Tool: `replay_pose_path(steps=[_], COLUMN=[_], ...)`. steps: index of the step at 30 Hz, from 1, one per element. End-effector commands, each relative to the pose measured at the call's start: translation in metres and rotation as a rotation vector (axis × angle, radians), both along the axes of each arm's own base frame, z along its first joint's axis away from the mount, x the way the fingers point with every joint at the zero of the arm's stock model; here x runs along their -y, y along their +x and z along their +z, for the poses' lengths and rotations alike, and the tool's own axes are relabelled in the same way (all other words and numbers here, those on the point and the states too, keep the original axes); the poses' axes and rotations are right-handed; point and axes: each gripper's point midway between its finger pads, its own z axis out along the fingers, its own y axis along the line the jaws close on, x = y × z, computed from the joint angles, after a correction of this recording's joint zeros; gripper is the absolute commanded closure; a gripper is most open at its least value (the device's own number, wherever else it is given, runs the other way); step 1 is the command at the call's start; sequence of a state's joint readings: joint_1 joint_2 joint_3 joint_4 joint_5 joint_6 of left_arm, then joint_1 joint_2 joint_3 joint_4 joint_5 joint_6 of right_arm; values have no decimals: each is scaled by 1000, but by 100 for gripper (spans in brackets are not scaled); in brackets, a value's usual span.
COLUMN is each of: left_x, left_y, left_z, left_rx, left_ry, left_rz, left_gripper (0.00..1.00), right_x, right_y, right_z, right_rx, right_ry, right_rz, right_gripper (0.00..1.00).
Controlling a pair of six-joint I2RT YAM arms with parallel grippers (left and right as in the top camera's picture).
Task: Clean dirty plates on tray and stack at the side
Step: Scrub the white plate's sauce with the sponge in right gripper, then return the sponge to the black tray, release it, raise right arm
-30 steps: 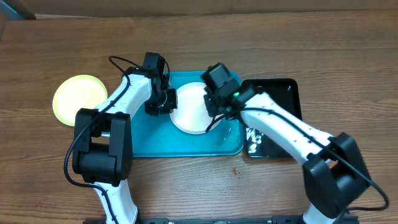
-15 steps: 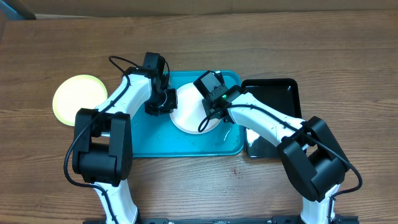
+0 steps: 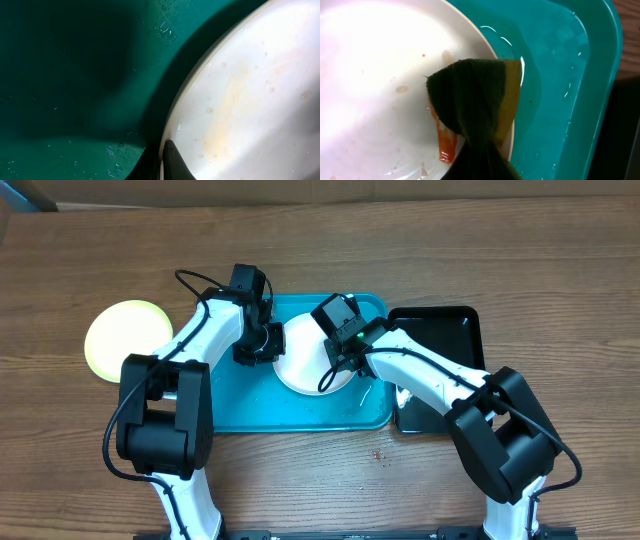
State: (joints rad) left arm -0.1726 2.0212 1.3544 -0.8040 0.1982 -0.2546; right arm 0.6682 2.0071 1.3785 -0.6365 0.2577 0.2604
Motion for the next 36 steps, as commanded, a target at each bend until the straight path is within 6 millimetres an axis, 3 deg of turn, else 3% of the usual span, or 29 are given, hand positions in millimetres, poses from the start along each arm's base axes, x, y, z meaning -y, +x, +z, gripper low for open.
replay_pose_path(steps=[1,9,15,19,24,26,30,33,36], left_x=[-7,-7,-7,-7,-7,-7,-7,-7,-7], left_y=[-13,-13,-13,-13,-13,-13,-13,-13,-13], left_z=[-17,-17,-17,-17,-17,-17,-17,-17,-17], left_rx=[-47,-46,-46,-46,-46,-46,-46,-46,-46], left_ry=[61,61,61,62,62,62,62,62,62], left_rz=[-24,-24,-23,-23,-24,-24,-24,-24,-23], left_gripper=[96,96,96,96,96,96,95,95,94], right_x=[-4,-25,-56,-82,-97,-90,-53,-9,35], right_y=[1,-21,-41,-43,-14,1,21,25,24], right_z=[-12,-48,-47,-29,46,82,117,122,110], right_rx=[-22,-176,-300,-356,-372,-359,-308,-298,-319], right_ry=[5,106,282,456,754,865,917,870,774], right_rz=[3,44,77,140,210,236,195,129,29], right_gripper=[96,96,96,96,96,96,96,96,96])
